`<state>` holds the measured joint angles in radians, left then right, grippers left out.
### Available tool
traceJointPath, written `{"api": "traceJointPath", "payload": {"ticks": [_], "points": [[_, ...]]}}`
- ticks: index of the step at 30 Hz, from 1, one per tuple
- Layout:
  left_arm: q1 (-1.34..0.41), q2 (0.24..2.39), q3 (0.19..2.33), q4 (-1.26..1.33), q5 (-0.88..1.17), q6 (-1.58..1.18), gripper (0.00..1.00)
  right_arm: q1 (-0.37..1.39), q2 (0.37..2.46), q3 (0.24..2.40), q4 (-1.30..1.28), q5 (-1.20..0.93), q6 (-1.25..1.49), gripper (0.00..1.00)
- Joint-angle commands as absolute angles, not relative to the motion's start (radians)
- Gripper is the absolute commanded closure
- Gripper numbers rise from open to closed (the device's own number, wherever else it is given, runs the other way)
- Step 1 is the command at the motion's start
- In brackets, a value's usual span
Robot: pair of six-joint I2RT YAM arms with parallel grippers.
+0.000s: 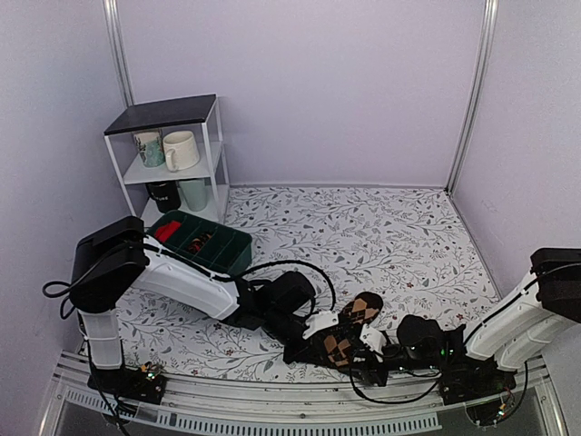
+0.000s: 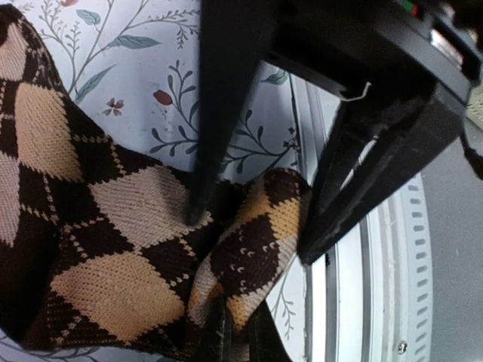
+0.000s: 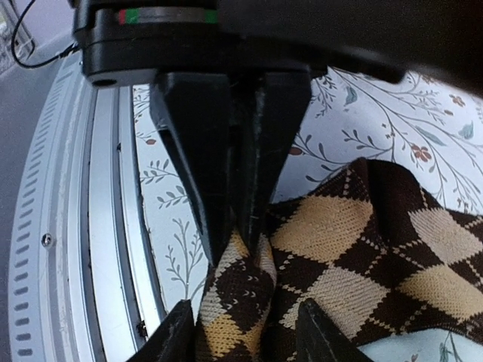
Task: Roll the socks
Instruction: Roll the sock at the center of the board.
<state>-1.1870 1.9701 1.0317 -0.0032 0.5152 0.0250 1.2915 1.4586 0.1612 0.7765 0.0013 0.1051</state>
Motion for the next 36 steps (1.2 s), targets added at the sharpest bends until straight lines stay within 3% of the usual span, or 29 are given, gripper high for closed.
{"api": "traceJointPath", "payload": {"ticks": [1,4,12,15,20,26,31,36], "points": [[-1.2,2.091,0.954,-0.252,0.458,0.018,1.0,1.297,1.505,0.198,0.781,-0.05,0.107,0.67],[-1.198,2.08,0.946,-0.237,0.451,0.015,1.0,1.296,1.54,0.199,0.773,-0.08,0.143,0.86],[-1.195,2.06,0.93,-0.193,0.453,0.006,1.0,1.295,1.549,0.158,0.767,-0.078,0.274,1.0],[-1.192,2.017,0.904,-0.133,0.413,-0.011,0.86,1.29,1.523,0.126,0.784,-0.063,0.31,1.0],[-1.199,1.846,0.846,0.021,0.237,0.004,0.8,1.2,1.503,0.082,0.821,-0.17,0.396,1.0],[-1.264,1.641,0.65,0.444,0.029,0.139,0.71,1.111,1.577,0.105,0.822,-0.369,0.537,1.0],[-1.339,1.651,0.574,0.647,-0.007,0.326,0.62,1.079,1.642,0.122,0.828,-0.48,0.666,1.0],[-1.361,1.712,0.587,0.674,0.019,0.438,0.59,1.032,1.613,0.114,0.807,-0.598,0.806,1.0]]}}
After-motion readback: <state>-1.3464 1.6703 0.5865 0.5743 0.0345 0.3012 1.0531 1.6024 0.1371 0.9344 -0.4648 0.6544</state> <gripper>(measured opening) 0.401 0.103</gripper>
